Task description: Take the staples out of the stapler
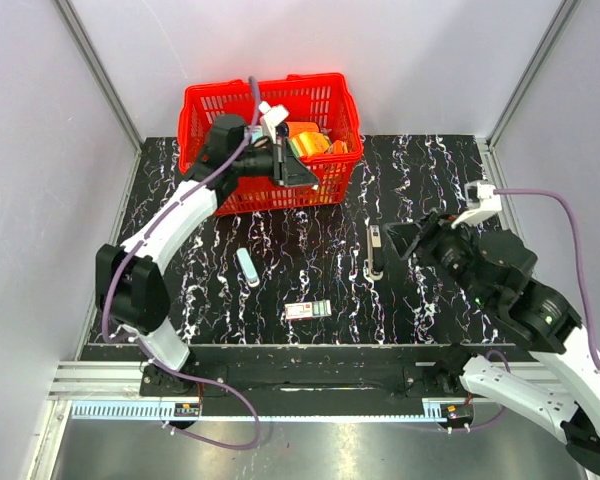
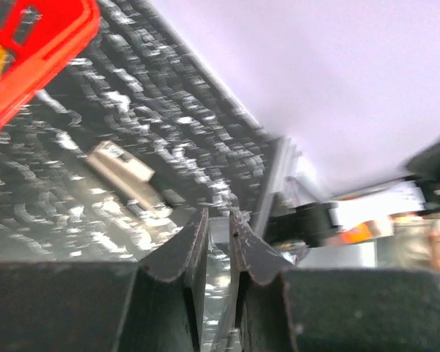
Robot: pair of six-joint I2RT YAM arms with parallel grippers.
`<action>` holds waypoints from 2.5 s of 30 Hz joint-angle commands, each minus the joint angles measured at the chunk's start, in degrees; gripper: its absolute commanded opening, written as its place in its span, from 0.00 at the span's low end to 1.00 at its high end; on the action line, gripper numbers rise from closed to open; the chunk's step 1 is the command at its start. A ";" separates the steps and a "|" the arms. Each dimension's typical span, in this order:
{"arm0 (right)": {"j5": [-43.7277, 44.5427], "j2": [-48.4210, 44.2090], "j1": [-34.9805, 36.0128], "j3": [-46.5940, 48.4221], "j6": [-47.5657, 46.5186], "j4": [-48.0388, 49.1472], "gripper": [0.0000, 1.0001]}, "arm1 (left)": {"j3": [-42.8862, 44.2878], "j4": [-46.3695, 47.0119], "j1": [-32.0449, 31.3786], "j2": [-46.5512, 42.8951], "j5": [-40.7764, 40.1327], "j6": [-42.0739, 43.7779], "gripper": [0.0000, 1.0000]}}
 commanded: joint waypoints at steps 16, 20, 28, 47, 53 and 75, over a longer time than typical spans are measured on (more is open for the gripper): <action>-19.26 16.18 -0.24 -2.39 9.00 34.53 0.67 | -23.11 67.39 2.02 -11.40 10.98 -65.56 0.09; -20.24 18.99 -0.32 -2.74 9.62 38.75 0.66 | -23.64 66.43 1.93 -12.89 10.89 -65.12 0.10; -21.47 22.95 -0.24 -1.25 10.15 42.89 0.65 | -24.08 65.02 1.84 -12.90 10.63 -64.07 0.10; -23.23 24.98 -1.02 -1.34 11.82 44.82 0.49 | -23.82 64.13 1.93 -12.63 10.54 -63.63 0.10; -23.14 24.98 -1.29 -1.43 12.00 44.91 0.49 | -23.73 63.78 1.66 -13.07 10.72 -63.63 0.10; -23.23 25.15 -1.91 -2.57 12.96 46.58 0.35 | -23.56 62.82 0.96 -13.78 10.89 -63.36 0.10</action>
